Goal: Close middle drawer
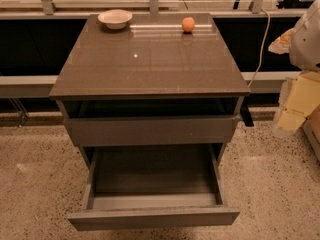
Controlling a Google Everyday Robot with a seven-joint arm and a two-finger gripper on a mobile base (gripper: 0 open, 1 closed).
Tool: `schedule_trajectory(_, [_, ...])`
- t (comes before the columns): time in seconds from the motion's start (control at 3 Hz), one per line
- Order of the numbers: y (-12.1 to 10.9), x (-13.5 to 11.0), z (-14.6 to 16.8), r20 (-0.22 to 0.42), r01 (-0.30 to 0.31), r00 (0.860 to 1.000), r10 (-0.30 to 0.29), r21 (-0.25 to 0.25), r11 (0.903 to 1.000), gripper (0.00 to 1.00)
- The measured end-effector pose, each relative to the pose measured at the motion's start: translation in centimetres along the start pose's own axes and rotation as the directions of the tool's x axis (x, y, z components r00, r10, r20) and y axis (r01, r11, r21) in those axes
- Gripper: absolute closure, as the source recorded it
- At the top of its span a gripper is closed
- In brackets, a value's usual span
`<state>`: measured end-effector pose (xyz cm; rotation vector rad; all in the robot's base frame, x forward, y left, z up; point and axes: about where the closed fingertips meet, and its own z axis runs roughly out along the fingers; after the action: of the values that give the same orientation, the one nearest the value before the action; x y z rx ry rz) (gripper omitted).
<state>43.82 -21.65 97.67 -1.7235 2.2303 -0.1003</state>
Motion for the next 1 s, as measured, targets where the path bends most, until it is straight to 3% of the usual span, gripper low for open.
schedule_trajectory(0.33, [0.0, 0.0, 0.0, 0.000, 0.000, 1.000, 0.000, 0.000, 1.0000, 0.00])
schedule_trajectory(0.67, [-1.5, -1.0, 2.9, -0.015, 0.081, 0.997, -0.082, -0.036, 0.9960, 0.00])
schedule_trajectory(1.0, [-0.7, -3.1, 6.3, 0.042, 0.223, 0.974, -0.221, -0.067, 0.9725, 0.00])
